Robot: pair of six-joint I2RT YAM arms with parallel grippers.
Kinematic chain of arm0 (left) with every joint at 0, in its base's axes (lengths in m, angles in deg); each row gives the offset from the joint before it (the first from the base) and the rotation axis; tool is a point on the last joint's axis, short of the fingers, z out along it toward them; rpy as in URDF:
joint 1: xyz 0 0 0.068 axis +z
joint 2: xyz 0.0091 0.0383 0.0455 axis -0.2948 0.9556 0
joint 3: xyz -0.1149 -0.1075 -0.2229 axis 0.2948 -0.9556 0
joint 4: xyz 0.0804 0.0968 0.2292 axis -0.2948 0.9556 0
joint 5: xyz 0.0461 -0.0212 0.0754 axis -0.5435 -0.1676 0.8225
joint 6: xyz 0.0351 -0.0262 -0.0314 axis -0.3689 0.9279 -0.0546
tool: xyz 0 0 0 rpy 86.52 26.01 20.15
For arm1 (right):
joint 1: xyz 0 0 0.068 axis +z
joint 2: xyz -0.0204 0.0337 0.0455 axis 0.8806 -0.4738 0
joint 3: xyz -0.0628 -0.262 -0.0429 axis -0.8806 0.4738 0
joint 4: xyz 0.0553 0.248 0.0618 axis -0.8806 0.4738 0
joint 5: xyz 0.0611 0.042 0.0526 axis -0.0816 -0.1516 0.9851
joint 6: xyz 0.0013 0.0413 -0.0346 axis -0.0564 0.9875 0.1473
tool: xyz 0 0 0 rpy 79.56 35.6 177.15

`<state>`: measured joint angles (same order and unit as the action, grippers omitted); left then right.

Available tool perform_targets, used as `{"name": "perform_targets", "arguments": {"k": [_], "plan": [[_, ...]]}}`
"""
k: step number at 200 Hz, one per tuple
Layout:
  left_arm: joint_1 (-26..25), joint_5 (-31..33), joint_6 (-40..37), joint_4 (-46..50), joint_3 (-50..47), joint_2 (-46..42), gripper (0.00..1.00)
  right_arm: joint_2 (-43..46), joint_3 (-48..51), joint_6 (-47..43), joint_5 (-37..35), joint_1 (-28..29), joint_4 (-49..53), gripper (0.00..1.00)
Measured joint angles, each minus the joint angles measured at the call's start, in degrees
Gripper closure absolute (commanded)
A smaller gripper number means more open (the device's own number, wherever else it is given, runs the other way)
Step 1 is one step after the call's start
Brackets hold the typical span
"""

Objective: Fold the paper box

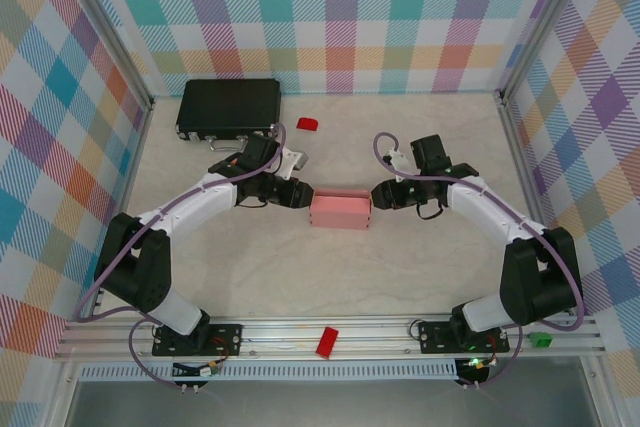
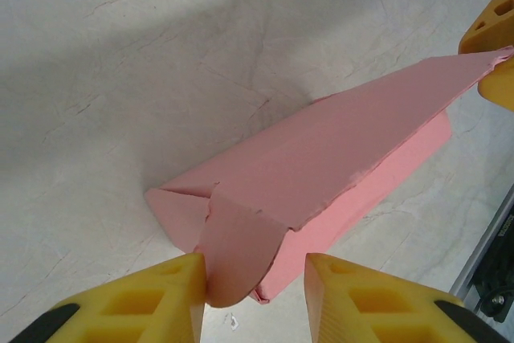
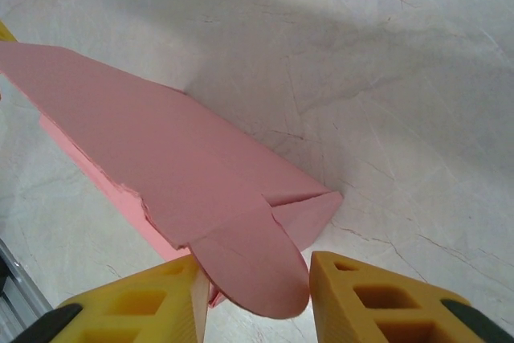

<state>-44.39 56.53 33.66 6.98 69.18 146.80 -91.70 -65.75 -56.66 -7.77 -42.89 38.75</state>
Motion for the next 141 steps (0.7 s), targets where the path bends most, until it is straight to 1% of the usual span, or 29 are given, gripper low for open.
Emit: {"name": "perform_targets", "arguments": {"k": [26,70,104,141], "plan": [[0.0,0.02,0.0,0.02,0.0,0.0,0.65,0.57,0.07,-0.17,-0.24,0.0,0.42,0.67],[0.0,0.0,-0.02,0.15,0.0,0.0,0.68,1.18,0.09,-0.24,-0.22,0.0,0.46,0.71],[0.0,0.02,0.0,0.17,0.0,0.0,0.69,1.18,0.09,-0.22,0.04,0.0,0.68,0.72],[0.0,0.15,0.0,0.2,0.0,-0.2,0.66,1.18,0.09,-0.2,0.22,0.0,0.87,0.71]]}}
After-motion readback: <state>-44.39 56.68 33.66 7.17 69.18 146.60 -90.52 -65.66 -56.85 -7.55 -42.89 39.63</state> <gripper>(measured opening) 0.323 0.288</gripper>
